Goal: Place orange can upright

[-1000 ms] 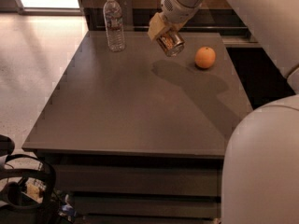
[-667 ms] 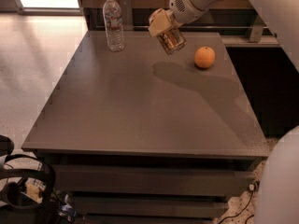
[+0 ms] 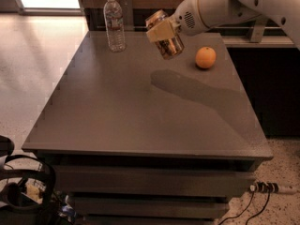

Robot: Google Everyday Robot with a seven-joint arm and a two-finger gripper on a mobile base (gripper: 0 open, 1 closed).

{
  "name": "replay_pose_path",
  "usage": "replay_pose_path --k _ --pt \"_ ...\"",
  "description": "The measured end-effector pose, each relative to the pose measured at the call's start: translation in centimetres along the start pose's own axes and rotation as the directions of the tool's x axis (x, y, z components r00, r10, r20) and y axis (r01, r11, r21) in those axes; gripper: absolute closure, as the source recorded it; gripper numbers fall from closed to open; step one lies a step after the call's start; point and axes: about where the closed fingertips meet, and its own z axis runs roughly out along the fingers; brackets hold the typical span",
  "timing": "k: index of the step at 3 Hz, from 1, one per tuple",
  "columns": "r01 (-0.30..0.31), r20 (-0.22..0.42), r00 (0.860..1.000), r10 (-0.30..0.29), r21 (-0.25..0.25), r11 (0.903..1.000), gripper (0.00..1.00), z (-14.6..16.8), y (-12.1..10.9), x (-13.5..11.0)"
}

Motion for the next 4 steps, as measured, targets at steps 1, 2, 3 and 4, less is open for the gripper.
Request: replay_pose_path --k 1,2,3,4 --pt "0.034 0.074 0.997 -0.035 0.015 0.9993 1.00 1.6 1.7 1.1" --pt "0.025 0.148 0.988 -0.033 0.060 0.9979 1.00 4.5 2.4 1.5" --pt "0.025 0.148 0.988 -0.033 0.060 0.9979 1.00 4.5 2.4 1.5" --pt "-0.013 0.212 0.977 0.011 0.011 0.9998 1.00 6.4 2.4 1.8"
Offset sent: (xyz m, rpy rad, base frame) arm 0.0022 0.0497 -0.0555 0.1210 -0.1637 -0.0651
